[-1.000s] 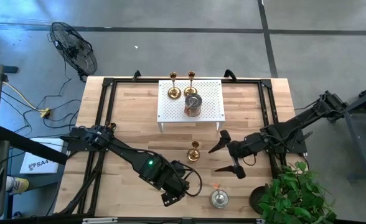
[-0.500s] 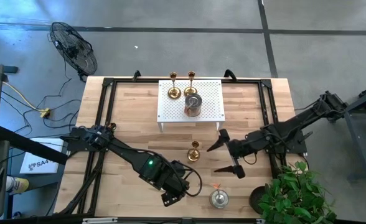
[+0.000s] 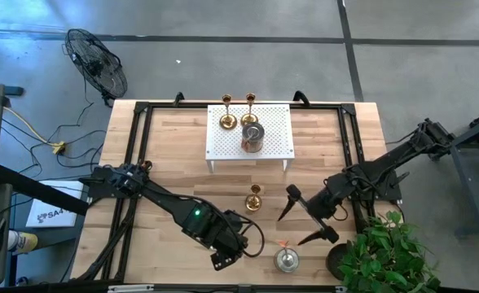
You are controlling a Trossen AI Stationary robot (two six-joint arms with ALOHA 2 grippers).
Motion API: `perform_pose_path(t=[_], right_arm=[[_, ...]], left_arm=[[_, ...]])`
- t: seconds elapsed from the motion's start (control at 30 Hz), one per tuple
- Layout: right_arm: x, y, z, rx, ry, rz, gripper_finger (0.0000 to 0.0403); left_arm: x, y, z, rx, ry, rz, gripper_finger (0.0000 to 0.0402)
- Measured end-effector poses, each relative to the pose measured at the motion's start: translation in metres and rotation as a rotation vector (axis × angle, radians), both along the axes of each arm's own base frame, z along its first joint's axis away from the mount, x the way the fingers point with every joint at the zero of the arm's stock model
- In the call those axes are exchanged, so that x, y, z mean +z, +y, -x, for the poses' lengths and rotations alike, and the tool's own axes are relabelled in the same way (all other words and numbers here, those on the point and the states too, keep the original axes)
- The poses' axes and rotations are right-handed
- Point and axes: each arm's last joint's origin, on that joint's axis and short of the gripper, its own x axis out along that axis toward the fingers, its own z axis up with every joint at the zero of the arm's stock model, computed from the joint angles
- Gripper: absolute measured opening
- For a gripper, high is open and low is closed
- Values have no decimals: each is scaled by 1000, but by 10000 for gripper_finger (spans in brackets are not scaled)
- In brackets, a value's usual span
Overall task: Pick & Place candle stick holders
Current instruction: Put the left silver scented candle on the shelf aligned with the other silver scented candle
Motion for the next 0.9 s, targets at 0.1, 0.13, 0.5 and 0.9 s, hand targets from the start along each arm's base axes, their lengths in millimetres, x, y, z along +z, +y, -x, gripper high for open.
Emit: perform_pose_path(t=[0.1,0.13,0.5,0.9], right_arm=[[1,0,0,-3,-9,2,392],[1,-1,-1,-14,-8,2,391],[5,-11,-6,-440,37,-184,390],[2,-11,-7,-455,-7,-56,390]], left_arm=[[0,0,0,-1,1,1,359],[0,0,0,-1,1,1,359],[0,0,0,3,-2,-3,359],[19,11,0,-7,-116,3,359]])
